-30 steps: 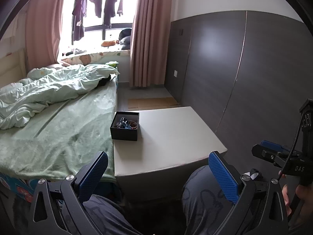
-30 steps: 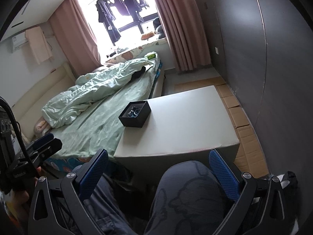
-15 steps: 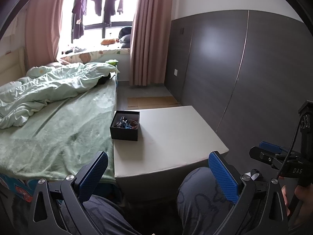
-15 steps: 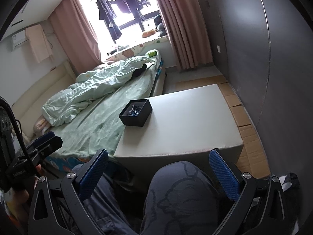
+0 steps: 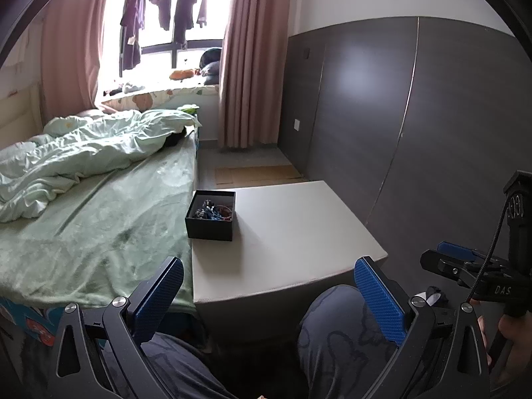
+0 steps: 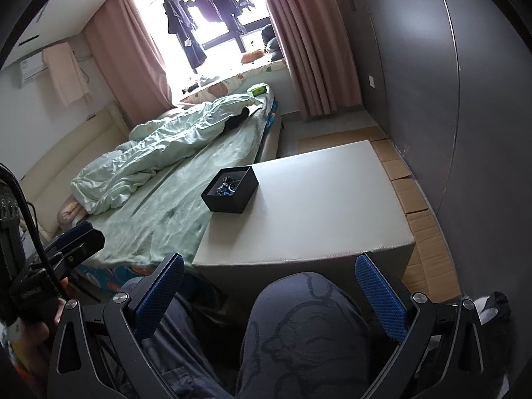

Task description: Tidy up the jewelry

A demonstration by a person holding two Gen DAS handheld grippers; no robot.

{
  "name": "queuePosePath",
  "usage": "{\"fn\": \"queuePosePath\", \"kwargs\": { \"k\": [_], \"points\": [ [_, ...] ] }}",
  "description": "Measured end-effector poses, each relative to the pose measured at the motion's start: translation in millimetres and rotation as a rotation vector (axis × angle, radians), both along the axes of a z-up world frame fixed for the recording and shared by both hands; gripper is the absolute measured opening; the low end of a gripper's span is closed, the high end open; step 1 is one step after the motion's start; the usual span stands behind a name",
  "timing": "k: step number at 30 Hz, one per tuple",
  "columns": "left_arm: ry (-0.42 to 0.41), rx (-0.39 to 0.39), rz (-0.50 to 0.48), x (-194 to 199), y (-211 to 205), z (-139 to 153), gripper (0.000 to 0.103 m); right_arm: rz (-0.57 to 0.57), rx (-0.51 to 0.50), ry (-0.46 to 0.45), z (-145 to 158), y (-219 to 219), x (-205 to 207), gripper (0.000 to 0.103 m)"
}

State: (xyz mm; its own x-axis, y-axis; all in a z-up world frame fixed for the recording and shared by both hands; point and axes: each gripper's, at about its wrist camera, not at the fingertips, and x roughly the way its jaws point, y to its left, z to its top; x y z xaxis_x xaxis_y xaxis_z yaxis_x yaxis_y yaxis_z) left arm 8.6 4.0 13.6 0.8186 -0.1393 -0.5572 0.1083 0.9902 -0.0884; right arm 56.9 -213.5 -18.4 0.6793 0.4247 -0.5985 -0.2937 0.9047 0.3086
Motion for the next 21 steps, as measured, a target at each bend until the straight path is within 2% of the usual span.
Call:
{"fn": "queuePosePath", "kwargs": {
  "k": [12, 21],
  "points": [
    [0.020, 0.008, 0.024, 0.3, 3.5, -2.8, 0.103, 0.007, -0.003, 0.002, -3.5, 5.6, -3.4, 0.103],
    [-0.005, 0.026, 0.032, -0.8, 3.8, -2.2, 0.103, 0.007, -0.007, 0.005, -5.3, 9.0, -6.2, 0.103]
  ]
}}
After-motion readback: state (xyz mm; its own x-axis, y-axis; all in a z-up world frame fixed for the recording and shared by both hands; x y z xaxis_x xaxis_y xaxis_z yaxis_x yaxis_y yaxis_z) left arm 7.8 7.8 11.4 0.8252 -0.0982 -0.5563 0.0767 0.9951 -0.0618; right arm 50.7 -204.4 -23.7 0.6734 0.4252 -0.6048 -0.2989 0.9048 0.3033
